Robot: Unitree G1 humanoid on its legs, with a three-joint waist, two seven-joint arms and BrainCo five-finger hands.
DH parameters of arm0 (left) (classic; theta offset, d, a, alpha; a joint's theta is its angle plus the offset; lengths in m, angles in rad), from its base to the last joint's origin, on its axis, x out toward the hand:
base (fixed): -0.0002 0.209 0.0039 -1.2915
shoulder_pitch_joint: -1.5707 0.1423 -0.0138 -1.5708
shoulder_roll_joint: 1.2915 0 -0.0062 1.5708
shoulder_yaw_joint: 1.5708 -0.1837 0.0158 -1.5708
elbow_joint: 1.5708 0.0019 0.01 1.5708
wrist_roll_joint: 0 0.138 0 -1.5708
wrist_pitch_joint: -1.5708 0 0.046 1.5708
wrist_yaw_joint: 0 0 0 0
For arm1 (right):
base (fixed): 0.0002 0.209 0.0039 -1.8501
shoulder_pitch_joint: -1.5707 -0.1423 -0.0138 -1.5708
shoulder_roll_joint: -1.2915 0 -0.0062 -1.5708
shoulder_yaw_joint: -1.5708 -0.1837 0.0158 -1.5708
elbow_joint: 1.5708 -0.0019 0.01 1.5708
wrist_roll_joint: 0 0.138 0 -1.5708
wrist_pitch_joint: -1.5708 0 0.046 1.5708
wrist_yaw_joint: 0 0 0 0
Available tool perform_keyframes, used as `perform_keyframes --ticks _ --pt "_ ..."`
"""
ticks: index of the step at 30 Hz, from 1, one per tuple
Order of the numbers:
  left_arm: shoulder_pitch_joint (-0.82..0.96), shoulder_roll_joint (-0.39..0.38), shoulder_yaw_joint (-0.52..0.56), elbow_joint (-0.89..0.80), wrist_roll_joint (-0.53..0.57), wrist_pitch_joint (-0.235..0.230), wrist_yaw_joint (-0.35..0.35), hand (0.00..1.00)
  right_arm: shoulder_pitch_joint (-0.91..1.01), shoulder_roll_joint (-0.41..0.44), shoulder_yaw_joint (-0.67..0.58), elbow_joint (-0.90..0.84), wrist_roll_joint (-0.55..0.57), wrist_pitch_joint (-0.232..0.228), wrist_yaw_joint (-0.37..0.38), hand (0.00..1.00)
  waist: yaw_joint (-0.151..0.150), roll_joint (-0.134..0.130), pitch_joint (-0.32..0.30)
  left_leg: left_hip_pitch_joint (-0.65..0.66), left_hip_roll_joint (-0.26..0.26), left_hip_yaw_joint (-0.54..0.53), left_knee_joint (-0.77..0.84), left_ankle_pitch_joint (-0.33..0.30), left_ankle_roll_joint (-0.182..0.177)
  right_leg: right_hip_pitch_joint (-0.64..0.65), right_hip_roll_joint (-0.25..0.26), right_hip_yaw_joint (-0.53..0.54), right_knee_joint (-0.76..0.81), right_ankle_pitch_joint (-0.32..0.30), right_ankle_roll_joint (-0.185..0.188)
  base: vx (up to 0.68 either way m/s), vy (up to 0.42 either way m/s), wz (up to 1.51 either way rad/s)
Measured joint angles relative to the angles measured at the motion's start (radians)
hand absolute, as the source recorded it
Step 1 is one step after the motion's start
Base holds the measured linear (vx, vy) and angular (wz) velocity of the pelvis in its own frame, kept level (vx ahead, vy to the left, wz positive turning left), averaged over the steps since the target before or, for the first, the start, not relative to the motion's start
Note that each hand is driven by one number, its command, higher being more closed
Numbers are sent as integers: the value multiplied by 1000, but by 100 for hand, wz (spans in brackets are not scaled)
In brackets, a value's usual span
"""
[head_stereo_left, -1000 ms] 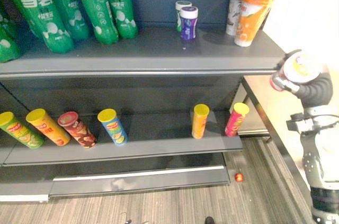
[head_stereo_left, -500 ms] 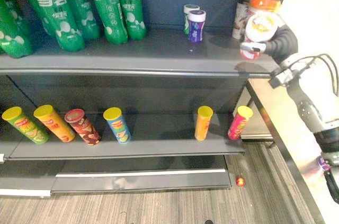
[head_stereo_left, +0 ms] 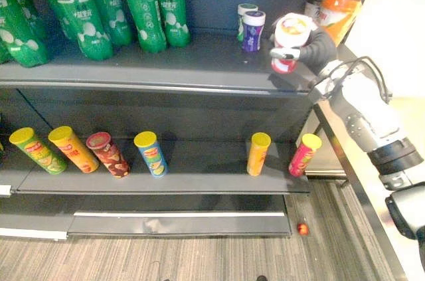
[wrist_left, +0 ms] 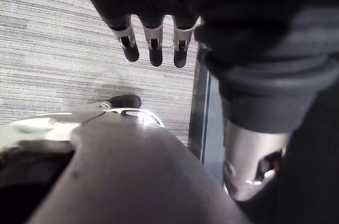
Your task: Put the gum and the chips on the shelf.
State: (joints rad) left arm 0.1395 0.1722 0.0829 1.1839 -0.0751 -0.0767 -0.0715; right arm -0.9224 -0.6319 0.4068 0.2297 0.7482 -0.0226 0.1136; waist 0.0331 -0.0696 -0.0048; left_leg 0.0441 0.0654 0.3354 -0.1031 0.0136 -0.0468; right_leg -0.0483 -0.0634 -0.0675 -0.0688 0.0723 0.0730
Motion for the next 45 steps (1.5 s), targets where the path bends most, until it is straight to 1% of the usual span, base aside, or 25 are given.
perform_keyframes --ticks 4,8,15,18,22,24,30,31,41,45 --pt "-7 1 0 0 0 1 3 0 -3 32 0 21 0 1 -1 100 1 -2 3 -4 0 -8 0 1 0 0 0 -6 -1 0 0 0 0 5" --pt "-17 5 -3 0 0 1 8 0 -19 44 1 21 0 4 0 100 2 -8 23 -6 2 -12 0 3 -2 -1 1 -9 -1 0 0 0 0 1" --pt "-21 6 -6 0 0 1 9 0 -20 66 3 22 0 12 -1 100 2 -6 31 -9 3 -15 0 3 -2 -1 1 -12 -3 0 -1 0 0 0" --pt "-27 6 -6 0 0 1 9 0 -20 66 3 23 0 12 -1 100 7 -7 42 -10 3 -16 0 4 -2 -1 1 -14 -3 0 -1 0 0 0" --pt "-28 6 -6 -1 0 1 15 0 -25 85 3 41 0 13 -3 100 8 -7 43 -15 3 -19 0 4 -2 -2 1 -18 -6 0 -1 0 0 0" --pt "-28 6 -6 -1 0 2 19 0 -39 99 3 54 0 14 -3 100 4 -7 43 -15 4 -18 0 4 -2 -3 2 -18 -6 0 -1 0 0 0" --pt "-30 7 -5 -1 0 2 21 0 -42 102 3 59 -1 14 -5 100 8 -8 44 -18 5 -22 0 6 -3 -3 2 -21 -6 0 -1 0 0 0" --pt "-31 7 -5 -2 0 2 21 0 -42 102 3 60 -1 14 -5 0 8 -8 44 -18 5 -23 0 6 -3 -3 2 -22 -6 0 -1 0 0 0" --pt "-35 8 2 -2 0 2 24 0 -59 103 0 61 -4 14 -8 0 4 -11 61 -23 8 -33 0 12 -4 -3 5 -33 -6 -1 -2 0 -3 2" --pt "-35 13 2 -3 0 2 25 0 -59 103 -1 60 -4 13 -8 0 5 -18 66 -23 11 -33 0 14 -6 -3 8 -33 -6 -1 -3 0 0 0"
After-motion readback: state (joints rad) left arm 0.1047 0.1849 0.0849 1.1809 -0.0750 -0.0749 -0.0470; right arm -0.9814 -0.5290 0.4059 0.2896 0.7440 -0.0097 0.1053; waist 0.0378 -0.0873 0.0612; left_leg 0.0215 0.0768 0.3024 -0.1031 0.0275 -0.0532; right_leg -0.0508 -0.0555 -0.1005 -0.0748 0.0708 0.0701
